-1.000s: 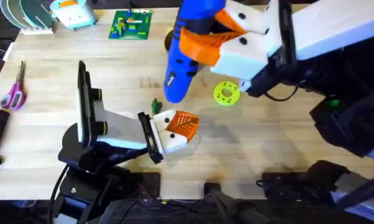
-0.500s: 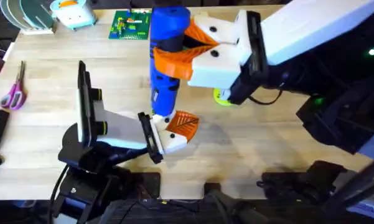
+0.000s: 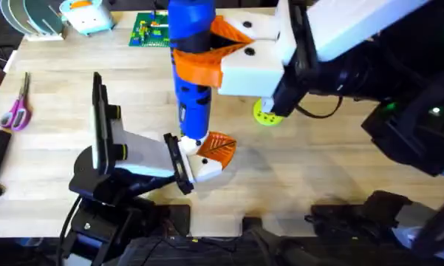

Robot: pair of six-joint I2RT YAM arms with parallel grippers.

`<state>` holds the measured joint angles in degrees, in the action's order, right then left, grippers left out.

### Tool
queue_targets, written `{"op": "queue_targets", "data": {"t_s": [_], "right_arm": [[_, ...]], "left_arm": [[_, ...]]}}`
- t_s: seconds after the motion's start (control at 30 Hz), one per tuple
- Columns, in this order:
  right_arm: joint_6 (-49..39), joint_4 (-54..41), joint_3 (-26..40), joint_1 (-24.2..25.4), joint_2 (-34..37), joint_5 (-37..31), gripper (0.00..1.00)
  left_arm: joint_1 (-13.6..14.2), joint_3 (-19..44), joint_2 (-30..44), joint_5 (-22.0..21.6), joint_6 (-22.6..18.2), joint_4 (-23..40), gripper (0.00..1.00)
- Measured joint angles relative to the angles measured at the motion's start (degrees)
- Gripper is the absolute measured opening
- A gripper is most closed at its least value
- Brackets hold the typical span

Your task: Pick up the gripper from the table and insert it into the empty holder that is missing its gripper. Then pick up a screw, insert it into the mounting hole, and use the screwdriver to tighten it. Finally, clean up the table by picking up the vegetable and placing it into the bucket.

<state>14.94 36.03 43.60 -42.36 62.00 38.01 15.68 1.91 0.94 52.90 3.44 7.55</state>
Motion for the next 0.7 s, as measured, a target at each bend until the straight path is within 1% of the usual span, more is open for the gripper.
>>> {"op": "queue_targets", "data": {"t_s": [0.33, 0.7], "right_arm": [[0.0, -3.1, 1.4, 0.0, 0.0, 0.6, 0.027], [-3.0, -3.1, 1.4, 0.0, 0.6, 0.7, 0.027]], "left_arm": [[0.0, 0.0, 0.0, 0.0, 0.0, 0.0, 0.015], [0.0, 0.0, 0.0, 0.0, 0.0, 0.0, 0.015]]}}
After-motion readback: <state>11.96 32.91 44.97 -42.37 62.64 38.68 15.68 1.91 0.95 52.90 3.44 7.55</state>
